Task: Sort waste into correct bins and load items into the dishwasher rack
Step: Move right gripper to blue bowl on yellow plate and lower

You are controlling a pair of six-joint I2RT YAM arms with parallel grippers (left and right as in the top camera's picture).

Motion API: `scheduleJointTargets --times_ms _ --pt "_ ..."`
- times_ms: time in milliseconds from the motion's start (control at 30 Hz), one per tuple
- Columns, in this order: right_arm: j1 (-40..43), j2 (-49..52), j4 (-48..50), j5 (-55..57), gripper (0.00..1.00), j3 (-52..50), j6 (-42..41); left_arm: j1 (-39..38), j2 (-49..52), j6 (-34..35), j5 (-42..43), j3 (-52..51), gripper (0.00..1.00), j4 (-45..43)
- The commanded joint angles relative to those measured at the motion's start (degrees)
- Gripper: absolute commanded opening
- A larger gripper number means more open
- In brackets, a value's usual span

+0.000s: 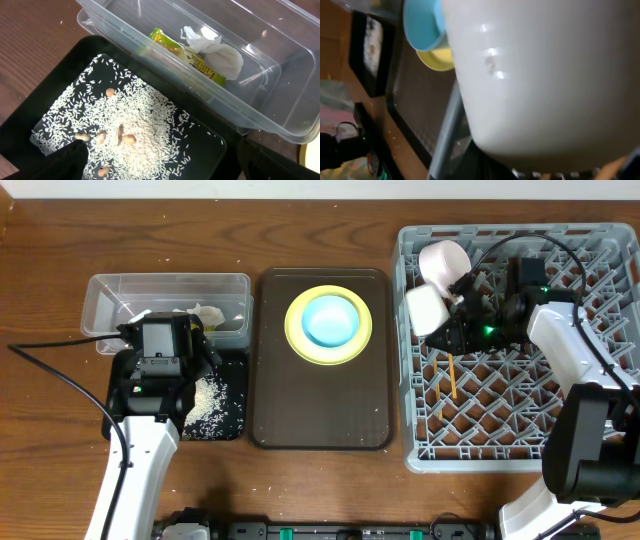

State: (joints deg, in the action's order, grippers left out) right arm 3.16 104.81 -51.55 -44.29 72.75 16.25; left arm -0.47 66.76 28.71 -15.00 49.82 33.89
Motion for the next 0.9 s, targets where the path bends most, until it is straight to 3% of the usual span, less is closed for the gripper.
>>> scheduleJointTargets --times_ms 0,333,633,867 --pt "0.26 -0.68 -1.11 4.96 0.01 -0.17 1.16 0.2 0.24 0.52 -0.7 0.87 0.98 0.0" --pt "0.87 -3.69 -2.51 12.15 0.01 1.57 -0.07 0.2 0.22 0.52 -0.7 0.87 0.98 0.0" --pt "-0.02 -13.73 -1.97 14.91 0.02 5.7 -6.49 0.2 0.22 0.52 -0.7 0.87 0.98 0.0" --pt "-6.82 -19.87 -1.22 30.08 0.18 5.7 -10.71 0.2 0.24 0.52 -0.7 0.87 0.98 0.0"
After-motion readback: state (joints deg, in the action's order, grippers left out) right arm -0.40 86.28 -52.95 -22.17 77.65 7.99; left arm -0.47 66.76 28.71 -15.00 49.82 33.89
